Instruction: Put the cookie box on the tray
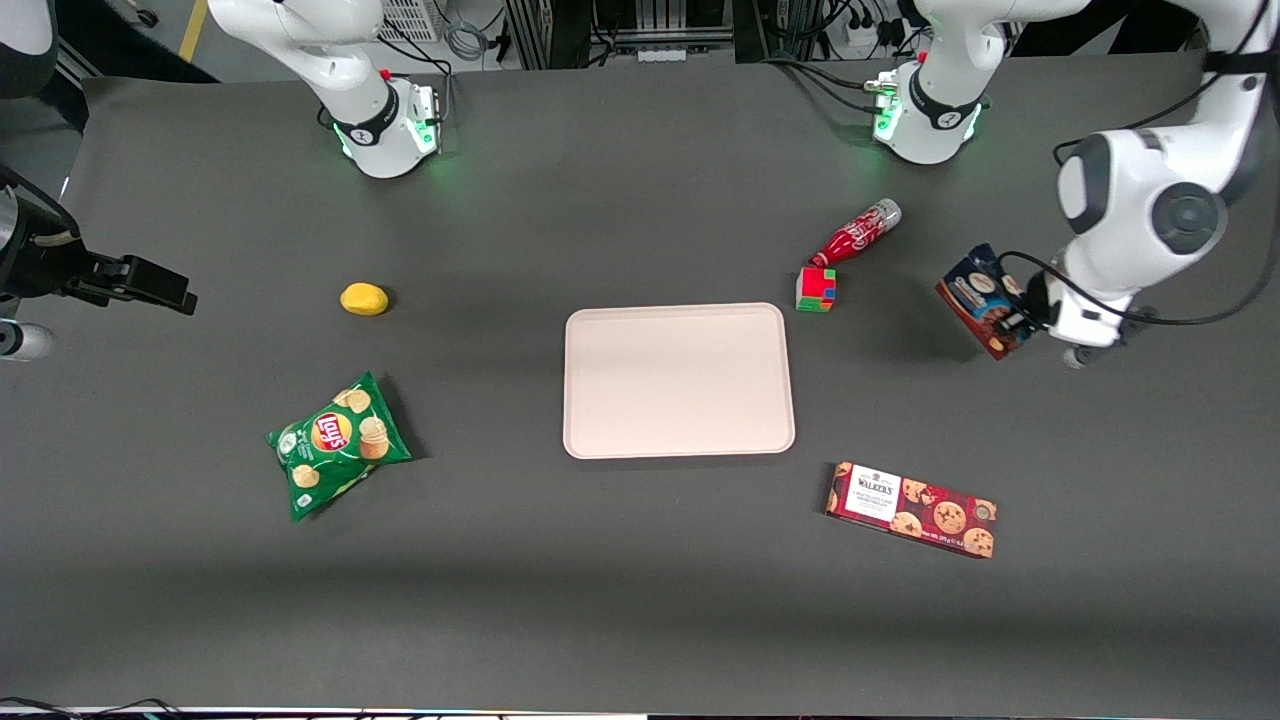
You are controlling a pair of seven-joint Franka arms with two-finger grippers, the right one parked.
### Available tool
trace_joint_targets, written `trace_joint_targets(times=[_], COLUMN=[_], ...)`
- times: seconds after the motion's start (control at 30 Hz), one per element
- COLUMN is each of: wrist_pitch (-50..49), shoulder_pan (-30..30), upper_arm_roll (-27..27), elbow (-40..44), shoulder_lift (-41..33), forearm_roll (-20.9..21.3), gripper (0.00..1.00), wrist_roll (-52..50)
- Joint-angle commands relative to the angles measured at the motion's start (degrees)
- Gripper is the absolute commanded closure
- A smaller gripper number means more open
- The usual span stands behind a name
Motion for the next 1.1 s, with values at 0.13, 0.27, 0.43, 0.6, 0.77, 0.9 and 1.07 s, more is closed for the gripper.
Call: trace_joint_targets(times=[0.13, 0.27, 0.43, 0.6, 0.77, 0.9, 1.07], wrist_pitch=[-19.8, -24.9, -26.6, -25.6, -20.1, -16.2, -11.3], shoulder_pan=[-0.6, -0.6, -0.6, -0.7, -0.8, -0.9, -2.1], upper_arm_roll=[-3.9, -7.1, -12.7, -18.2, -22.2, -25.0, -26.3], elbow=[20.0, 27.8, 34.2, 38.0, 38.3, 38.3, 38.2], shoulder_lift=[0.5, 1.2, 3.8, 8.4, 12.9, 17.8, 23.9], forearm_roll=[-1.2, -3.5, -6.2, -6.3, -5.7, -5.3, -3.3], gripper=[0.83, 0.83, 0.8, 0.81, 0.83, 0.83, 0.83], wrist_roll=[-0.3, -0.4, -1.4, -1.9, -1.8, -1.9, -2.4])
